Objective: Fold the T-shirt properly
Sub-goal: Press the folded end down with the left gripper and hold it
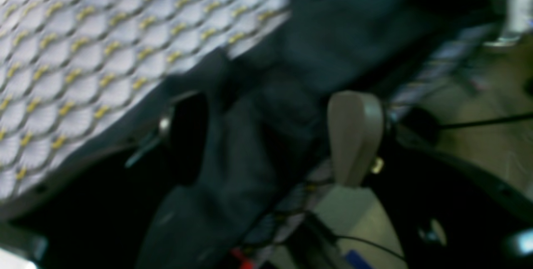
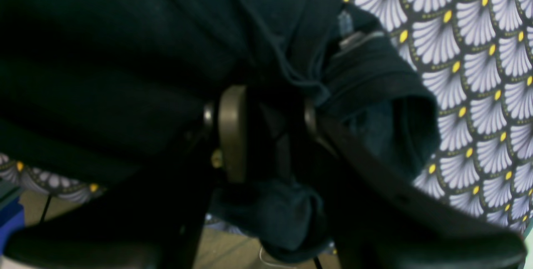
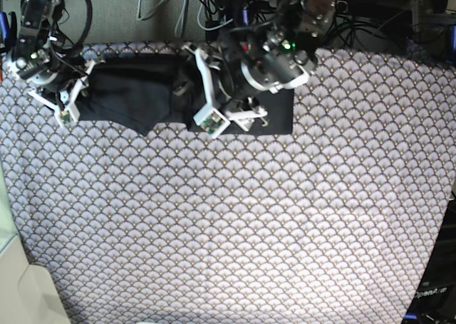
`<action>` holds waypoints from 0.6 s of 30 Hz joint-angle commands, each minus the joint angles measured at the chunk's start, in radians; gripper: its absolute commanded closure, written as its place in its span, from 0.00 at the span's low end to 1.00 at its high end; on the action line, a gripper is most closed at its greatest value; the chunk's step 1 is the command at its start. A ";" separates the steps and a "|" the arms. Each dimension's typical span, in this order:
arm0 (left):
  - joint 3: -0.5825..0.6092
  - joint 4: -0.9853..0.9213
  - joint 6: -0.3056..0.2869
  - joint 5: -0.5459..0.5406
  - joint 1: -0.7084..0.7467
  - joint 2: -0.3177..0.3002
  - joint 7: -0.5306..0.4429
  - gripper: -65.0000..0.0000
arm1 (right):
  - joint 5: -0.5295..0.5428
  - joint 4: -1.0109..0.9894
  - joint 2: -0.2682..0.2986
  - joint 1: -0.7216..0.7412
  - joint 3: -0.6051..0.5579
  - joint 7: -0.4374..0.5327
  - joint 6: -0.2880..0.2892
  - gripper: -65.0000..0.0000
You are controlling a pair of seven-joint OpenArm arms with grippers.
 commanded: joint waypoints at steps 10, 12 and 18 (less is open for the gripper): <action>-0.134 0.006 0.001 -0.081 -0.006 -0.077 -0.060 0.31 | 0.012 0.109 0.026 -0.009 0.005 -0.010 0.004 0.70; -0.183 -0.004 0.000 -0.089 0.017 -0.100 -0.070 0.31 | 0.012 0.137 0.026 -0.020 0.007 -0.012 0.004 0.70; -0.260 -0.066 0.000 -0.083 0.028 -0.111 -0.070 0.31 | 0.012 0.185 0.028 -0.031 0.024 -0.062 0.004 0.70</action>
